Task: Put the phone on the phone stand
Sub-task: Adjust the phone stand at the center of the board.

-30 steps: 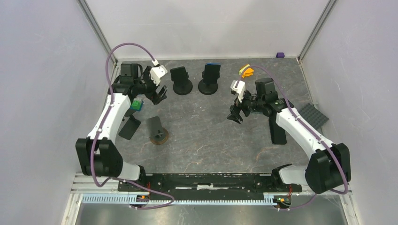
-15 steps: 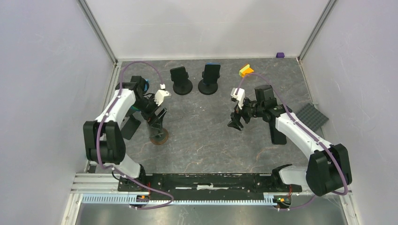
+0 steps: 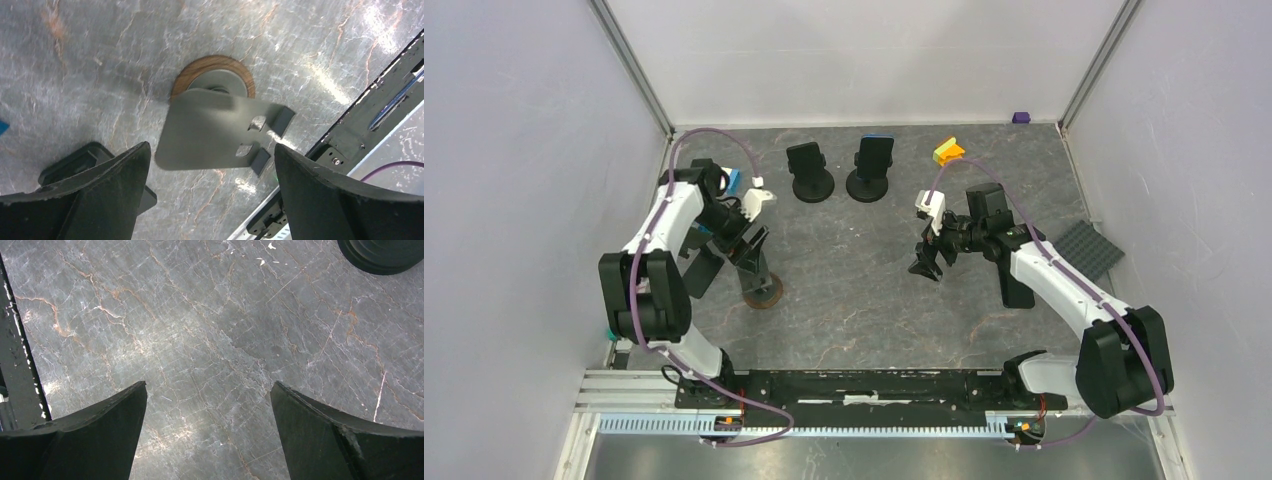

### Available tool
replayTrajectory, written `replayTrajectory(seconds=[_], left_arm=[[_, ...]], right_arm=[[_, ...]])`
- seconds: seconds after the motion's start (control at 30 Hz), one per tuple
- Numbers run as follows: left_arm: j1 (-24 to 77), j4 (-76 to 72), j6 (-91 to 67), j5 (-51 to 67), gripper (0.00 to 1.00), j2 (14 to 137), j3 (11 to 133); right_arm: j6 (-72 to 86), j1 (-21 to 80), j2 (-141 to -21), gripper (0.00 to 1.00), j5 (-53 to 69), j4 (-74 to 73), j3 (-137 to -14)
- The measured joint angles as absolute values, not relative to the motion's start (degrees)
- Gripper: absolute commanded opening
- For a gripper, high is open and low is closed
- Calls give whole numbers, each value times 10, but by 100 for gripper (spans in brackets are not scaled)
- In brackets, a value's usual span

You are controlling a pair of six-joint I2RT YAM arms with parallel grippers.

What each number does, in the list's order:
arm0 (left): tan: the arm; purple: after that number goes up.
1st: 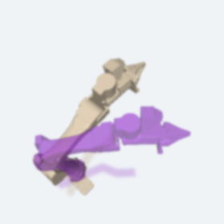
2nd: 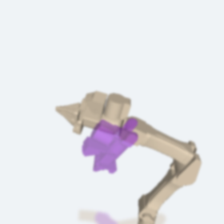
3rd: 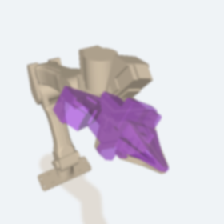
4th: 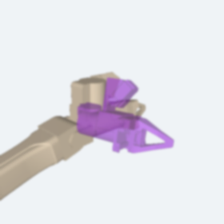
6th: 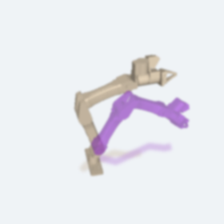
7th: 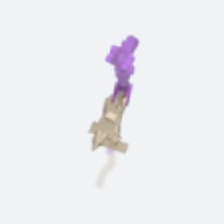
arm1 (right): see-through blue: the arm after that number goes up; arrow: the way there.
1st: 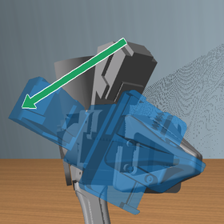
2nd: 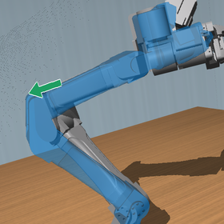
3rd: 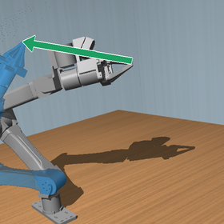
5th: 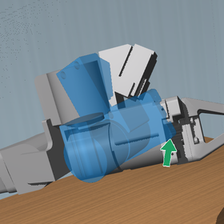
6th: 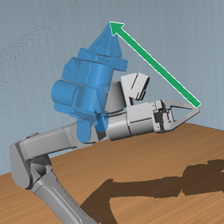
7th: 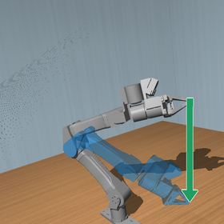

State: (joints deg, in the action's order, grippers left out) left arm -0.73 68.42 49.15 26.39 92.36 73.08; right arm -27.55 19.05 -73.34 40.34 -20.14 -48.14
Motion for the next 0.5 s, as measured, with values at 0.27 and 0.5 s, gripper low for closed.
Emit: replayTrajectory(seconds=[0.27,0.5], left_arm=[[-73,738,515,283,85,990,785],[-80,769,536,306,71,1018,789]], right_arm=[[-280,190,-737,98,404,-202,-481],[-281,190,-739,98,404,-202,-481]])
